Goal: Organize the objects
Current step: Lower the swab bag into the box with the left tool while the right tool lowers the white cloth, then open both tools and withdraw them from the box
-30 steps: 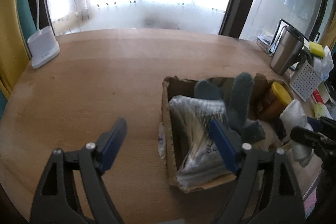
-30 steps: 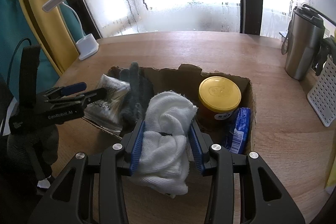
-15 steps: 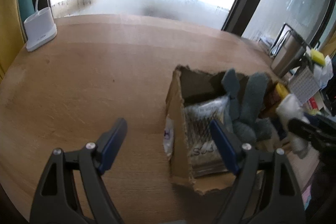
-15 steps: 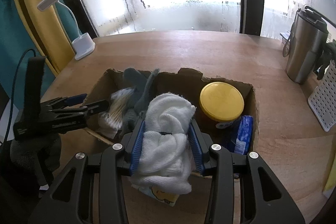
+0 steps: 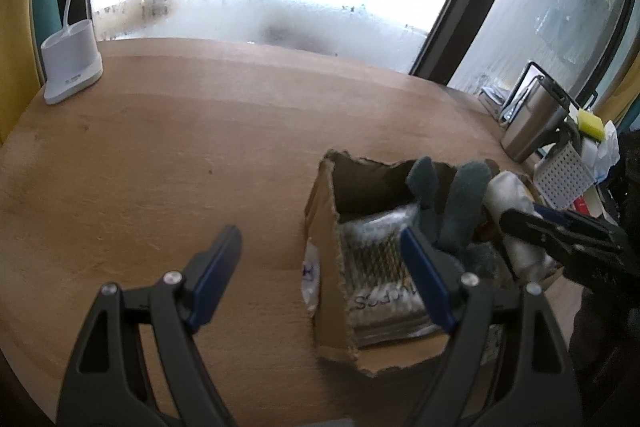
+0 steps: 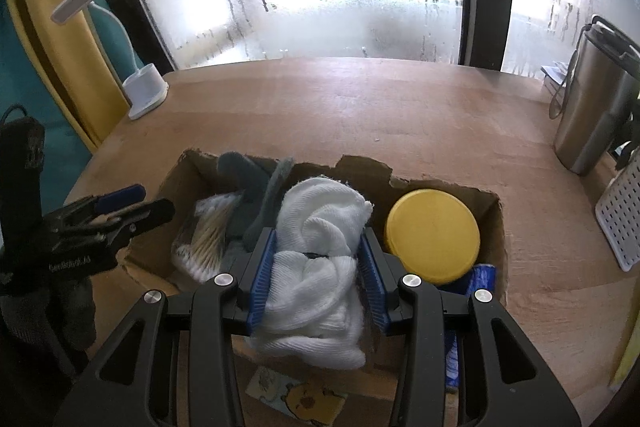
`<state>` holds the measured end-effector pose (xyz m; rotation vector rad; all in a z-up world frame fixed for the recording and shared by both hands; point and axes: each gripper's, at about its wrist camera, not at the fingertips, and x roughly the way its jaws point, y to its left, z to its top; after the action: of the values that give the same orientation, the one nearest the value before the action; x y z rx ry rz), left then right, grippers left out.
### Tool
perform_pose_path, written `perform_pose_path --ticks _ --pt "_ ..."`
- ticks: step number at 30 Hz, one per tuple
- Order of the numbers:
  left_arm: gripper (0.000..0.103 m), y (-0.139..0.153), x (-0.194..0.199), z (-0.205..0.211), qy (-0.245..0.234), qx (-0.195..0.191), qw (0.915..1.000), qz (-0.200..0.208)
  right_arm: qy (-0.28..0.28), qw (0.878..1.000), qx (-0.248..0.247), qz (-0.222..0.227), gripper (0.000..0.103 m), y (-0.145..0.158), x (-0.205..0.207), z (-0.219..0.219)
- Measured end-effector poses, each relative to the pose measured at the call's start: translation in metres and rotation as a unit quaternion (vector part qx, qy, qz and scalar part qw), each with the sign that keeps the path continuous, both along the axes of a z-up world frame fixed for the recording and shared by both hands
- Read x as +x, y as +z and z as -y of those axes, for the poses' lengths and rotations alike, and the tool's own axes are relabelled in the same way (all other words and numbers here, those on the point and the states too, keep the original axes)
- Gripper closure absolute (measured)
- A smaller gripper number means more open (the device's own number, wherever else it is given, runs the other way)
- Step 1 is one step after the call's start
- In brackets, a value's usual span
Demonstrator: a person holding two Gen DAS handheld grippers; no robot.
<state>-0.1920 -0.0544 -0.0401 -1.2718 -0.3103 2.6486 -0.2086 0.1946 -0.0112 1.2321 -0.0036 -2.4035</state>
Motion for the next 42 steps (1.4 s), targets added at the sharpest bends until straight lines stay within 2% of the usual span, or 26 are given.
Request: perform_pose_path --ticks 3,7,8,42 --pt "0.020 -0.001 0.001 0.002 0.000 0.002 1.0000 0.001 -0.008 1.000 0.004 0.002 0.058 -0.002 -0.005 0.001" --pt "0.020 -0.001 0.002 0.002 0.000 0.003 1.0000 0.000 -0.010 1.000 0.000 0.002 0.044 -0.001 -0.006 0.000" --pt "0.020 0.000 0.003 0.002 -0.001 0.003 1.0000 -0.001 -0.011 1.000 -0.002 0.001 0.044 -0.001 -0.005 0.000" --pt "0.020 0.016 0.055 -0.018 -0.019 -0.005 0.9996 -0.021 -0.029 0.999 -0.006 -0.019 0.044 0.013 0.055 -0.024"
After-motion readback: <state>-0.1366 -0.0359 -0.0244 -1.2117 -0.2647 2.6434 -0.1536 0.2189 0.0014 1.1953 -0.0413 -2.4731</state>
